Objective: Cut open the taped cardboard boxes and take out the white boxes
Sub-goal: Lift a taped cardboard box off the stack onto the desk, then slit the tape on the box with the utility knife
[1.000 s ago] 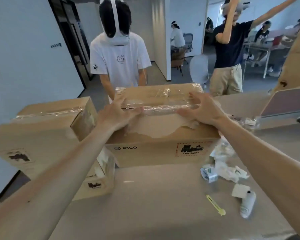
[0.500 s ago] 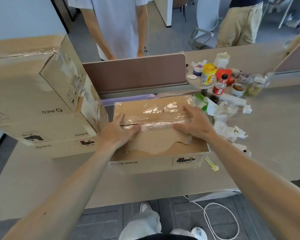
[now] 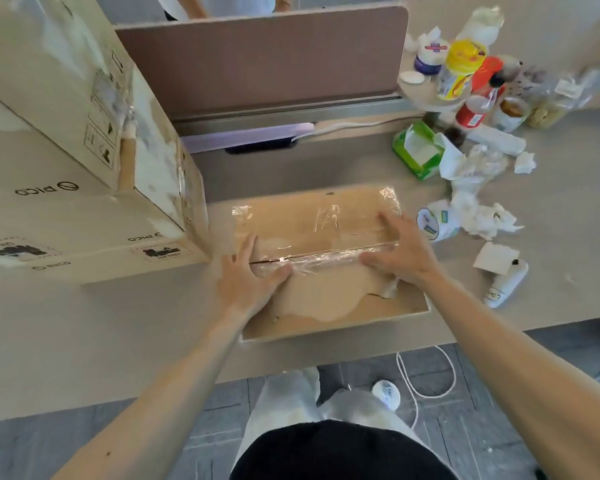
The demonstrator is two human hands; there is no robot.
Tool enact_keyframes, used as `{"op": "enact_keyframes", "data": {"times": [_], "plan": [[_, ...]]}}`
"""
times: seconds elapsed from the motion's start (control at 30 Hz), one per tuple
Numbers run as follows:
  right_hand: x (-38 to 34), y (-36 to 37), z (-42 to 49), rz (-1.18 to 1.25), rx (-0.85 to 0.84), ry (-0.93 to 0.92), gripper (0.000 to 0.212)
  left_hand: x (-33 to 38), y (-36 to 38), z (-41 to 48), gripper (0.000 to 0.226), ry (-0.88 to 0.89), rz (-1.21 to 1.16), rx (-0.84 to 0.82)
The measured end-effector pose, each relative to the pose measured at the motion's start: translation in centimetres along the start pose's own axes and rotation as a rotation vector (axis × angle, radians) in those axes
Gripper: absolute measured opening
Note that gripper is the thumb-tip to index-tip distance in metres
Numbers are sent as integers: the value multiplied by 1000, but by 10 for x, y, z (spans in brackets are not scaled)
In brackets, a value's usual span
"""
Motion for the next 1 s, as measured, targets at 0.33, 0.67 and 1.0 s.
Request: {"op": "enact_keyframes", "data": {"times": [0.33,0.67,1.0], "plan": [[36,13,-15,58,49,90,102,7,15,9,81,96,181,26],[64,-8,-10,198,4,125,84,62,79,-7,84,364,445,-96],[181,-25,-8,-12,20,327,21,87,120,-6,91,339,486,-36]]}}
Point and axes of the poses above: each hand's wrist, its own z-axis towards the middle knuckle, its own y-axis out of the palm, x = y × z, the point moved 7 cm from there along z, towards the middle knuckle, and after that the axes turned 5 degrees about -z, right-handed, at the moved point
